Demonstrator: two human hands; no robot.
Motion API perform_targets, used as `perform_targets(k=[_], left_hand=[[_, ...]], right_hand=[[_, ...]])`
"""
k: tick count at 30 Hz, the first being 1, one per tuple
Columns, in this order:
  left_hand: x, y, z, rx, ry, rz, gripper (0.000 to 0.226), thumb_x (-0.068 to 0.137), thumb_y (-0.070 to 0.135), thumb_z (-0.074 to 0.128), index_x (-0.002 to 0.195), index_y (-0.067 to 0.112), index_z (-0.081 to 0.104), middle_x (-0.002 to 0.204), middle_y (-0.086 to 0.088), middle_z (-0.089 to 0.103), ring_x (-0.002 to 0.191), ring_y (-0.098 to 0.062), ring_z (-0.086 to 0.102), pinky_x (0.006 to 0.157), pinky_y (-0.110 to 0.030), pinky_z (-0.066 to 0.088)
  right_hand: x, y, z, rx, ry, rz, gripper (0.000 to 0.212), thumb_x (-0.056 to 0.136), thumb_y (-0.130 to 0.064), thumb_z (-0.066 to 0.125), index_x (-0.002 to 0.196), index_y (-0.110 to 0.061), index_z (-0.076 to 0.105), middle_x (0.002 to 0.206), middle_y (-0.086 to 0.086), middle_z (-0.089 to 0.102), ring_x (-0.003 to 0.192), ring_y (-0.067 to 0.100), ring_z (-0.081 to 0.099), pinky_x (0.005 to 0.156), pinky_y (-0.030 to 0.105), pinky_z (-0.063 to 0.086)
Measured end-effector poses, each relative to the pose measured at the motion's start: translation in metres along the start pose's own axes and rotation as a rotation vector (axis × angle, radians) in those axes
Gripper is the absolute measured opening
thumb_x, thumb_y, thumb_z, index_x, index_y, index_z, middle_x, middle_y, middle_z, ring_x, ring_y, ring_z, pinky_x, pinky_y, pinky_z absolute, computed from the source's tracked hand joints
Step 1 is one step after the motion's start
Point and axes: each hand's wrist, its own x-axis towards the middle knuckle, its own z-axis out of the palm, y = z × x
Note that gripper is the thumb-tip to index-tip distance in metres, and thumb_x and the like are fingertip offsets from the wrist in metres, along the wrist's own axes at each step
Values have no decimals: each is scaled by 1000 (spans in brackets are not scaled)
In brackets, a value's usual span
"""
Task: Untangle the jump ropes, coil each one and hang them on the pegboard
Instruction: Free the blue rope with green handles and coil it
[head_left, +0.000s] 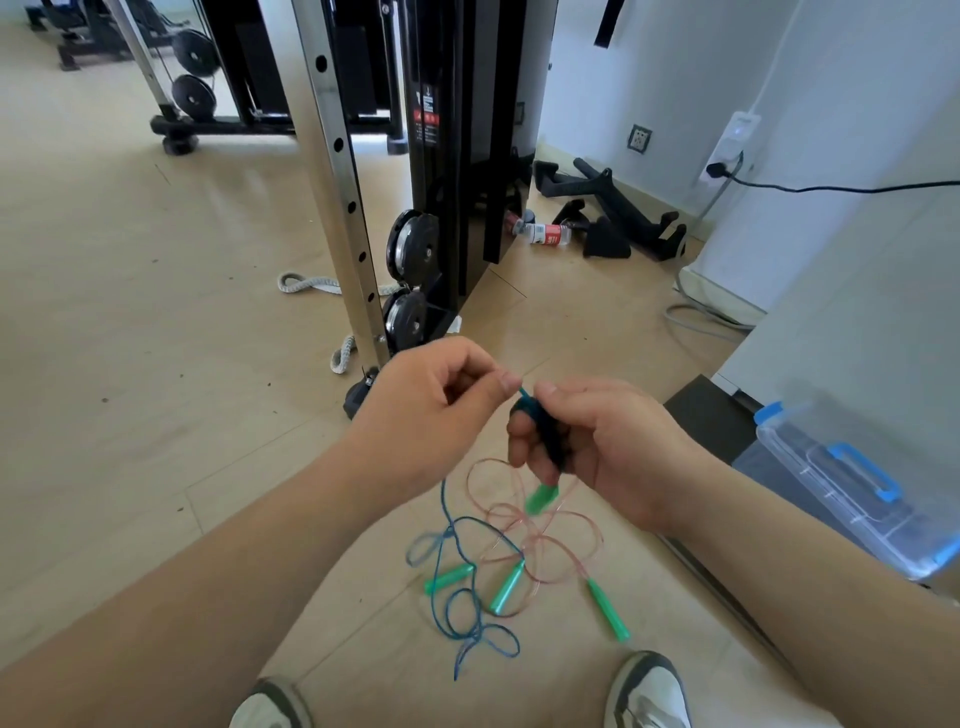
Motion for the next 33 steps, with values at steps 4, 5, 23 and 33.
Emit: perform_targets(k=[4,5,23,33], left_hand=[[2,-14,1,-53,-57,-147,23,99,34,63,85,17,69,59,3,54,51,-8,43,53,-22,39],[-1,-16,5,-21,-117,-169,21,102,30,57,89,22,71,58,5,54,49,-6,43,53,-22,40],[-2,1,-5,209,-147,174,11,95,28,70,84,24,71,67,7,67,58,-7,58,55,-22,47],[2,-25,-9,8,-45,13,13,97,15,67,86,20,71,73,-8,69,63,-16,62,61,-34,53]], right_hand=[[-5,-8,8,268,-63,34,22,99,-20,54,86,-6,65,86,18,71,63,22,56,66,33,43],[-4,-9,9,342,-34,27,23,102,-19,51,91,-5,65,95,20,75,67,22,62,68,33,46],[7,4,-1,-250,79,-154,33,108,-13,48,95,5,73,77,14,74,69,27,56,71,36,46],[0,-3,7,204,-177,-22,27,100,-19,50,101,1,68,101,23,75,68,20,66,61,26,50]])
